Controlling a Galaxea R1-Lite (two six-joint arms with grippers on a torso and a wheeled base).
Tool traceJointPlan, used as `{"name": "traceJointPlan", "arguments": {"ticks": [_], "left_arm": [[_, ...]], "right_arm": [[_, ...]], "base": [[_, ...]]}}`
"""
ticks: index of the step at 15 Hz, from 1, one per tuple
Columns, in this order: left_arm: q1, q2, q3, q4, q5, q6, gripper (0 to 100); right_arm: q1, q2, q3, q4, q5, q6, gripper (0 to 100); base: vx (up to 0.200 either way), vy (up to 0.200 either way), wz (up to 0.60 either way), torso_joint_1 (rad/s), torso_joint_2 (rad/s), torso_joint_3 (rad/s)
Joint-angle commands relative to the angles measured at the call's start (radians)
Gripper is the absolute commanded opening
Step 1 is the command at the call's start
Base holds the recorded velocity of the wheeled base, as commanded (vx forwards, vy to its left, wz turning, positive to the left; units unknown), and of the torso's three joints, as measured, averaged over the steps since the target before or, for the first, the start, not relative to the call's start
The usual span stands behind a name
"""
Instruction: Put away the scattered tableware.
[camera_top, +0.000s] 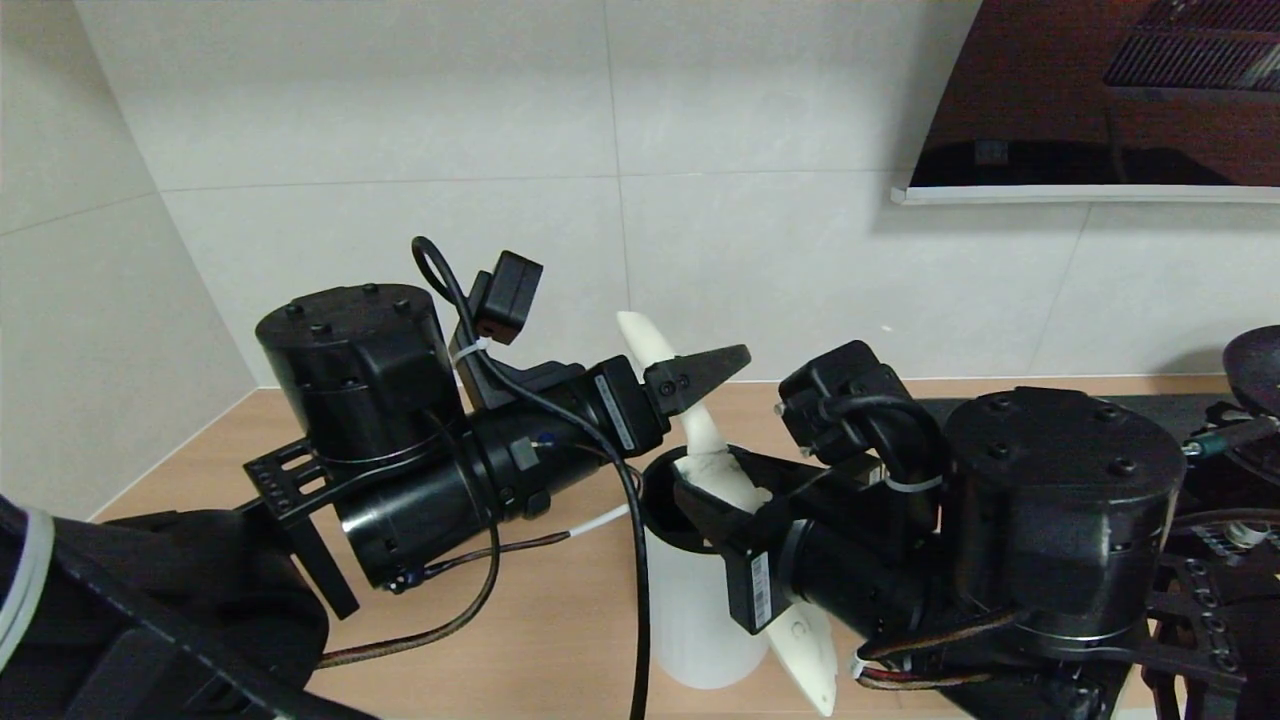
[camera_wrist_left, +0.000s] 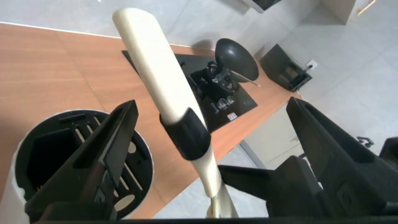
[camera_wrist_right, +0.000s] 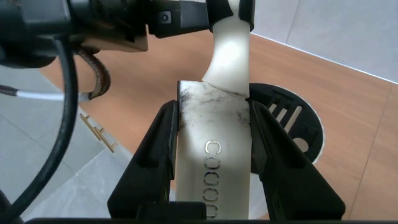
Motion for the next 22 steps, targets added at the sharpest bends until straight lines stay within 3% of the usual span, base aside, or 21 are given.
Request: {"name": "traceJointPlan", "arguments": {"ticks": [1,2,13,14,20,22], "left_arm": [[0.0,-0.003,0.001,0.0,0.001,0.001,100],[-0.002,-0.002,0.002,0.0,0.01,0.016,0],[-0.002,0.004,-0.007,0.0,0.016,0.019,0],[-0.002,0.003,-0.013,0.003,0.019,0.019,0],[0.005,-0.025,-0.074,0.079,0.088,0.026,0],[0.012,-0.042,-0.1,0.121,0.128,0.059,0]], "right_arm": [[0.002,-0.001,0.002,0.0,0.0,0.0,0],[0.002,-0.001,0.003,0.0,0.0,0.0,0],[-0.004,-0.038,0.01,0.0,0.002,-0.002,0],[-0.006,-0.037,0.01,-0.002,0.002,0.0,100],[-0.009,-0.08,0.027,-0.043,0.002,-0.005,100],[-0.033,-0.115,0.028,-0.041,0.003,-0.008,100]], "base": [[0.0,0.0,0.0,0.0,0.0,0.0],[0.0,0.0,0.0,0.0,0.0,0.0],[0.0,0.0,0.0,0.0,0.0,0.0],[0.0,0.0,0.0,0.0,0.0,0.0],[0.0,0.0,0.0,0.0,0.0,0.0],[0.0,0.0,0.0,0.0,0.0,0.0]]}}
